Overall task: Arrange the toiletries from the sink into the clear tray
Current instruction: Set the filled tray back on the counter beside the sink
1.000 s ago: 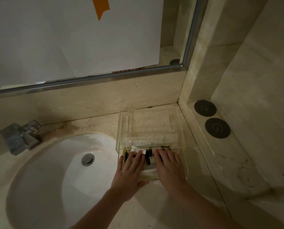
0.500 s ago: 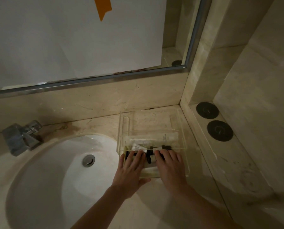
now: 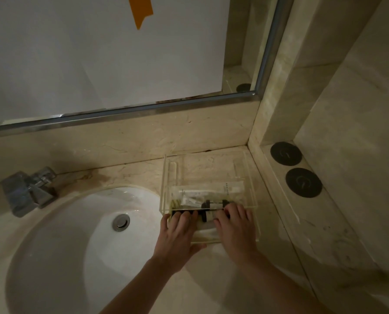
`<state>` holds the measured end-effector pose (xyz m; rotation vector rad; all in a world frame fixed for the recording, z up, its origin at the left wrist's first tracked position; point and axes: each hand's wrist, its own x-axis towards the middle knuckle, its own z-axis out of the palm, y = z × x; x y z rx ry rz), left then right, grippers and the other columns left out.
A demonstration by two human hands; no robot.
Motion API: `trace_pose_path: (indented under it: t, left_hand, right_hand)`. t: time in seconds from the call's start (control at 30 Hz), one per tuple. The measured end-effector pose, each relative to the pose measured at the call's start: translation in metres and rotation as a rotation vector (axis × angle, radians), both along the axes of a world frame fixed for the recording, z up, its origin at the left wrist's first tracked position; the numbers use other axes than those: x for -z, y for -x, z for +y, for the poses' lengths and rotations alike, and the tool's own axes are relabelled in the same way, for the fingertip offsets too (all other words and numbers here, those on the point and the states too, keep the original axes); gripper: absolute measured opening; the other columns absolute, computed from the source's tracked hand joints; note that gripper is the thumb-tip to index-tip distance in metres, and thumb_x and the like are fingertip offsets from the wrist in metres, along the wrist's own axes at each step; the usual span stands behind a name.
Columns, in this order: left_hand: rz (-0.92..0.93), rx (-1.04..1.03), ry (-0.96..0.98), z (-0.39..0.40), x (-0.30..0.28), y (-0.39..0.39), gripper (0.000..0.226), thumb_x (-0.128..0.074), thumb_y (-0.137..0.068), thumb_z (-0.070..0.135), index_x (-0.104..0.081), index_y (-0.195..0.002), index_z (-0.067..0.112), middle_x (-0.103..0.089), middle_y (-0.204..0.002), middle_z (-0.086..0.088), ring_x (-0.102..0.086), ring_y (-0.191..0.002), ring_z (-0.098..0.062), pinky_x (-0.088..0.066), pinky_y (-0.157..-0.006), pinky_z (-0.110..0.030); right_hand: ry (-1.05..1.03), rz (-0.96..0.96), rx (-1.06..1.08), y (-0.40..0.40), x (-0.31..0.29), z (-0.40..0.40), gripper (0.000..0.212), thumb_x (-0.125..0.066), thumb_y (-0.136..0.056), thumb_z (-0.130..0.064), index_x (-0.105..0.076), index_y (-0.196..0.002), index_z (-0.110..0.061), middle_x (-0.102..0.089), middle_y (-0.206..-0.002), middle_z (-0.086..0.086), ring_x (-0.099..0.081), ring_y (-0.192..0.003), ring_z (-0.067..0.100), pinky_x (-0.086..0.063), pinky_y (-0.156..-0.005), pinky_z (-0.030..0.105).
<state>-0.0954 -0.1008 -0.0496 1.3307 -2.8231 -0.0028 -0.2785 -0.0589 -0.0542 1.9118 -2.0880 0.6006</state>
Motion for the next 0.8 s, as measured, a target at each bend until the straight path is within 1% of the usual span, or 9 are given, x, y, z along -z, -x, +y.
trace_pose_path:
  t: [0.13, 0.2, 0.23, 0.33, 0.43, 0.5, 0.6, 0.73, 0.8]
  left_hand:
    - [-0.013, -0.014, 0.029, -0.003, 0.001, 0.000, 0.081, -0.031, -0.079, 0.075, -0.053, -0.130, 0.017, -0.056, -0.118, -0.007, -0.057, -0.106, -0.029, -0.039, -0.101, -0.050]
    - [-0.032, -0.030, 0.050, -0.007, -0.001, 0.003, 0.082, -0.032, -0.078, 0.075, -0.055, -0.128, 0.015, -0.057, -0.125, -0.012, -0.054, -0.117, -0.034, -0.028, -0.107, -0.053]
    - [-0.045, -0.035, 0.048, -0.010, -0.004, 0.005, 0.085, -0.033, -0.077, 0.076, -0.050, -0.132, 0.014, -0.055, -0.132, -0.014, -0.050, -0.124, -0.036, -0.024, -0.108, -0.055]
    - [-0.051, -0.064, 0.009, -0.019, -0.011, 0.012, 0.098, -0.026, -0.077, 0.082, -0.030, -0.146, 0.014, -0.035, -0.152, -0.015, -0.032, -0.140, -0.036, -0.017, -0.111, -0.059]
    - [-0.040, -0.151, -0.062, -0.026, -0.011, 0.015, 0.110, -0.023, -0.070, 0.088, -0.020, -0.151, 0.013, -0.017, -0.158, -0.014, -0.014, -0.145, -0.035, -0.010, -0.112, -0.060]
    - [-0.039, -0.179, -0.090, -0.029, -0.007, 0.014, 0.115, -0.028, -0.064, 0.090, -0.019, -0.150, 0.014, -0.020, -0.158, -0.014, -0.011, -0.145, -0.034, -0.013, -0.111, -0.062]
    - [-0.041, -0.199, -0.092, -0.033, -0.005, 0.016, 0.115, -0.029, -0.060, 0.091, -0.028, -0.146, 0.015, -0.035, -0.152, -0.012, -0.021, -0.142, -0.033, -0.028, -0.107, -0.062]
    - [0.031, -0.235, -0.111, -0.045, -0.011, 0.022, 0.106, -0.052, -0.053, 0.085, -0.039, -0.137, 0.022, -0.046, -0.142, -0.008, -0.040, -0.135, -0.034, -0.036, -0.105, -0.062]
    - [0.043, -0.234, -0.100, -0.051, -0.011, 0.024, 0.103, -0.053, -0.050, 0.084, -0.043, -0.131, 0.022, -0.047, -0.136, -0.007, -0.042, -0.130, -0.033, -0.038, -0.103, -0.061]
  right_hand:
    - [-0.030, -0.017, 0.018, 0.002, -0.002, -0.004, 0.014, -0.066, -0.078, -0.031, -0.057, -0.080, -0.020, -0.056, -0.084, 0.003, -0.051, -0.081, 0.025, -0.036, -0.067, 0.036]
    - [-0.055, -0.017, 0.038, 0.005, -0.004, -0.008, 0.017, -0.068, -0.077, -0.031, -0.058, -0.081, -0.019, -0.057, -0.086, 0.004, -0.052, -0.081, 0.025, -0.037, -0.068, 0.036]
    - [-0.075, -0.012, 0.052, 0.006, -0.007, -0.010, 0.018, -0.070, -0.076, -0.032, -0.058, -0.081, -0.019, -0.057, -0.086, 0.004, -0.052, -0.081, 0.025, -0.038, -0.069, 0.036]
    - [-0.140, -0.021, 0.107, 0.010, -0.014, -0.018, 0.025, -0.073, -0.073, -0.036, -0.058, -0.082, -0.018, -0.057, -0.087, 0.004, -0.053, -0.081, 0.025, -0.038, -0.070, 0.036]
    - [-0.165, -0.054, 0.142, 0.016, -0.020, -0.024, 0.035, -0.073, -0.071, -0.041, -0.057, -0.093, -0.020, -0.058, -0.095, 0.004, -0.053, -0.088, 0.025, -0.041, -0.073, 0.036]
    - [-0.185, -0.059, 0.092, 0.020, -0.020, -0.026, 0.043, -0.067, -0.076, -0.047, -0.057, -0.109, -0.022, -0.058, -0.108, 0.005, -0.054, -0.099, 0.026, -0.044, -0.081, 0.037]
    - [-0.263, -0.070, 0.008, 0.025, -0.018, -0.025, 0.054, -0.049, -0.082, -0.060, -0.051, -0.124, -0.027, -0.053, -0.126, 0.004, -0.049, -0.115, 0.027, -0.042, -0.095, 0.040]
    - [-0.270, -0.039, -0.121, 0.028, -0.010, -0.018, 0.052, -0.048, -0.083, -0.066, -0.056, -0.119, -0.029, -0.050, -0.133, 0.009, -0.045, -0.124, 0.032, -0.033, -0.108, 0.050]
    - [-0.232, -0.048, -0.172, 0.029, -0.005, -0.016, 0.049, -0.044, -0.088, -0.063, -0.061, -0.118, -0.029, -0.052, -0.136, 0.011, -0.045, -0.127, 0.033, -0.028, -0.111, 0.055]
